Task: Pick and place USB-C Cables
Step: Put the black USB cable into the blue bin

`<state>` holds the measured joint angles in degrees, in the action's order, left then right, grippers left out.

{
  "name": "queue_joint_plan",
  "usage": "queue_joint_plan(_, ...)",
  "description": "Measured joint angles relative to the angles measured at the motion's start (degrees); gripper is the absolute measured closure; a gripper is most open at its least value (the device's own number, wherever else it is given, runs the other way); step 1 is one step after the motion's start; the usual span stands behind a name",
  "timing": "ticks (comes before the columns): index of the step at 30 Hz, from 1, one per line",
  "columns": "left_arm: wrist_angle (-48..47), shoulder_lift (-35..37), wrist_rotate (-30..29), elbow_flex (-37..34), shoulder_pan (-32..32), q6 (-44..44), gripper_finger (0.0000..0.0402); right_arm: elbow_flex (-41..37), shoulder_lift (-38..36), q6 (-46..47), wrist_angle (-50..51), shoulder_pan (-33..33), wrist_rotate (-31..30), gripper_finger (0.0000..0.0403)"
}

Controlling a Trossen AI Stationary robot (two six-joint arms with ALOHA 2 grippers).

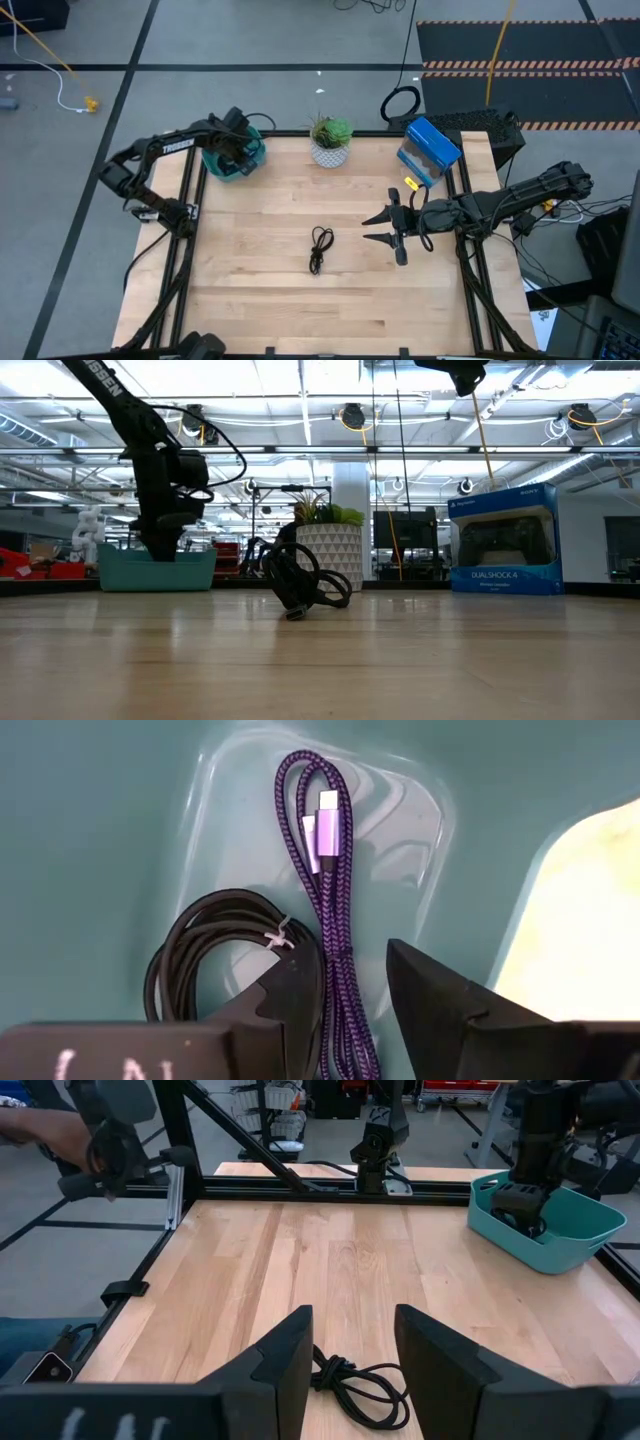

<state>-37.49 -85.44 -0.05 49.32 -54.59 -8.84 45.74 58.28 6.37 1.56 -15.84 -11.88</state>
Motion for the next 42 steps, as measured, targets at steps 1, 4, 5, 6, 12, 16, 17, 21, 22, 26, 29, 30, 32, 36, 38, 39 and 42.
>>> queue_joint_plan(1,0.0,0.3,0.0,0.0,0.0,0.0,0.0273,0.0,0.0,0.0,0.0,0.0,0.0,0.0268)
queue_joint_plan(4,-0.4,1.5,0.0,0.0,0.0,0.0,0.0273,0.0,0.0,0.0,0.0,0.0,0.0,0.0268)
queue_joint_plan(5,-0.7,2.0,0.0,0.0,0.0,0.0,0.0273,0.0,0.0,0.0,0.0,0.0,0.0,0.0268)
queue_joint_plan(6,-1.0,2.5,0.0,0.0,0.0,0.0,0.0273,0.0,0.0,0.0,0.0,0.0,0.0,0.0268)
queue_joint_plan(12,-4.4,6.6,-0.1,0.0,1.1,0.5,0.0273,0.0,0.0,-0.2,0.0,0.0,0.0,0.0268)
queue_joint_plan(16,-7.2,9.7,-0.1,0.0,2.9,1.9,0.0273,0.0,0.0,-0.1,0.0,0.0,0.0,0.0268)
queue_joint_plan(17,-7.9,10.5,-0.1,0.0,3.4,2.2,0.0273,0.0,0.0,-0.1,0.0,0.0,0.0,0.0268)
queue_joint_plan(21,-10.7,14.3,-0.1,0.0,6.1,3.7,0.0273,0.0,0.0,-0.1,0.0,0.0,0.0,0.0268)
queue_joint_plan(22,-11.4,15.4,-0.1,0.0,6.8,4.2,0.0273,0.0,0.0,-0.2,0.0,0.0,0.0,0.0268)
queue_joint_plan(26,-17.0,18.9,0.0,2.4,9.2,6.3,0.0273,0.0,0.0,-0.2,0.0,0.0,0.0,0.0268)
queue_joint_plan(29,-22.4,20.3,0.0,6.1,11.0,8.2,0.0273,0.0,0.0,-0.2,0.0,0.0,0.0,0.0268)
queue_joint_plan(30,-24.0,20.7,0.0,7.5,11.7,8.7,0.0273,0.0,0.0,-0.2,0.0,0.0,0.0,0.0268)
queue_joint_plan(32,-27.5,21.0,0.0,10.6,13.2,9.6,0.0273,0.0,0.0,-0.2,0.0,0.0,0.0,0.0268)
queue_joint_plan(36,-34.9,21.0,0.0,17.3,16.1,11.0,0.0273,0.0,0.0,-0.2,0.0,0.0,0.0,0.0268)
queue_joint_plan(38,-38.3,21.0,0.0,20.6,17.5,11.4,0.0273,0.0,0.0,-0.2,0.0,0.0,0.0,0.0268)
queue_joint_plan(39,-40.0,21.0,0.0,22.2,18.3,11.9,0.0273,0.0,0.0,-0.2,0.0,0.0,0.0,0.0268)
queue_joint_plan(42,-45.1,21.0,0.0,27.0,20.2,13.4,0.0273,0.0,0.0,-0.2,0.0,0.0,0.0,0.0268)
